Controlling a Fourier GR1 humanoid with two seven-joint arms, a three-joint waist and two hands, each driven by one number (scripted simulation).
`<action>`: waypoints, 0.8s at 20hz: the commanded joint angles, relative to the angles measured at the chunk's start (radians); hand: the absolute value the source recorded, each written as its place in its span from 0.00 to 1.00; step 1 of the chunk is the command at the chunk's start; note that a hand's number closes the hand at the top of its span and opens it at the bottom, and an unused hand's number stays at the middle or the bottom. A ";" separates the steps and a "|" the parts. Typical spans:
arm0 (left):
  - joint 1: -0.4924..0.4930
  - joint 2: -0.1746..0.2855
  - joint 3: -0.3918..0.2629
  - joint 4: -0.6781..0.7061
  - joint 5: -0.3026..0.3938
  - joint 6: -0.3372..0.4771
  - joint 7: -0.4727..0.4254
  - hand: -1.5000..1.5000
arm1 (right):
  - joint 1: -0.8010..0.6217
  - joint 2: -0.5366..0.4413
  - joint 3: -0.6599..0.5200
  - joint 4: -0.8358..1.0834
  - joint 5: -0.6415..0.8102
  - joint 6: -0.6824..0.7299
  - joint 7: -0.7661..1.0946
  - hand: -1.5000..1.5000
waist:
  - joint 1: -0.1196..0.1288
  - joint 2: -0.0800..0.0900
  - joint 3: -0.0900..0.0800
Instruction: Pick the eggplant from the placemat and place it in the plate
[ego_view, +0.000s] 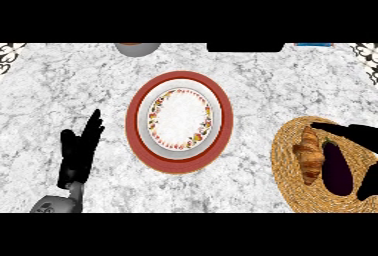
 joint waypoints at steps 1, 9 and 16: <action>-0.007 -0.041 -0.004 0.004 -0.041 0.010 0.025 0.50 | -0.065 0.024 -0.044 0.027 0.026 0.083 0.021 0.00 | 0.001 0.001 0.000; -0.018 -0.037 0.075 0.031 -0.048 -0.054 -0.006 0.50 | -0.040 0.064 -0.063 0.071 0.152 0.060 -0.054 0.00 | 0.000 0.001 0.000; 0.072 -0.079 0.033 -0.045 -0.106 -0.028 -0.012 0.50 | -0.014 0.108 -0.040 0.137 0.261 -0.124 -0.202 1.00 | 0.002 0.001 0.000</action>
